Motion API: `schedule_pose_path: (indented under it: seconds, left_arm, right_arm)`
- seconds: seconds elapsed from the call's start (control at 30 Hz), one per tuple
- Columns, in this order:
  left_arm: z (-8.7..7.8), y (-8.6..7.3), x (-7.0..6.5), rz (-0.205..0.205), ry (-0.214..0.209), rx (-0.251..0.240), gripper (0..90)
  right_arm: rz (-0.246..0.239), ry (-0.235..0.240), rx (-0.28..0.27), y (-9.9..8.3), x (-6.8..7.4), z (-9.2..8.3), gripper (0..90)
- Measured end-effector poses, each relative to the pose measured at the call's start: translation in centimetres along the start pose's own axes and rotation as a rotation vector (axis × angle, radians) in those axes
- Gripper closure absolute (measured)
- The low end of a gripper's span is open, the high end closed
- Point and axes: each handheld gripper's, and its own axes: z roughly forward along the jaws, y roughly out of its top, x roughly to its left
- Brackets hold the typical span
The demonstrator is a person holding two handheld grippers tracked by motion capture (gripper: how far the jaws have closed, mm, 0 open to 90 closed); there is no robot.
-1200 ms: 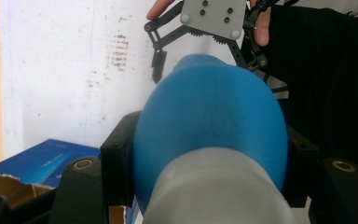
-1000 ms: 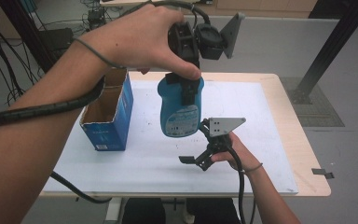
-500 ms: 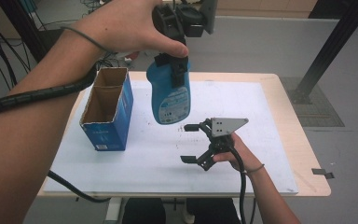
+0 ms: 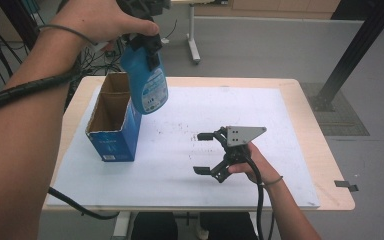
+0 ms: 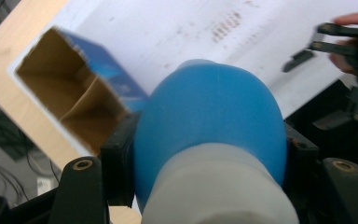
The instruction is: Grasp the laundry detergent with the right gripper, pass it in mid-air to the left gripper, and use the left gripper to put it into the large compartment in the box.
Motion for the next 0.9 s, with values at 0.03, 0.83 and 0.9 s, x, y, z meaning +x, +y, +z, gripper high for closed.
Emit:
schedule_pose_path:
  seconds: [0.03, 0.83, 0.9]
  left_arm:
    - [0.0, -0.1, 0.4, -0.034, 0.005, 0.003, 37.7]
    - [1.2, -2.7, 7.1, -0.488, 0.089, 0.008, 37.7]
    - [1.2, -2.9, 7.4, -0.505, 0.086, 0.006, 37.7]
  right_arm:
    - [-0.002, -0.001, -0.002, 0.0, 0.0, 0.0, 1.3]
    - [0.0, -0.015, 0.008, 0.2, 0.1, 0.0, 0.8]
    - [0.001, -0.016, 0.008, 0.2, 0.1, 0.0, 0.7]
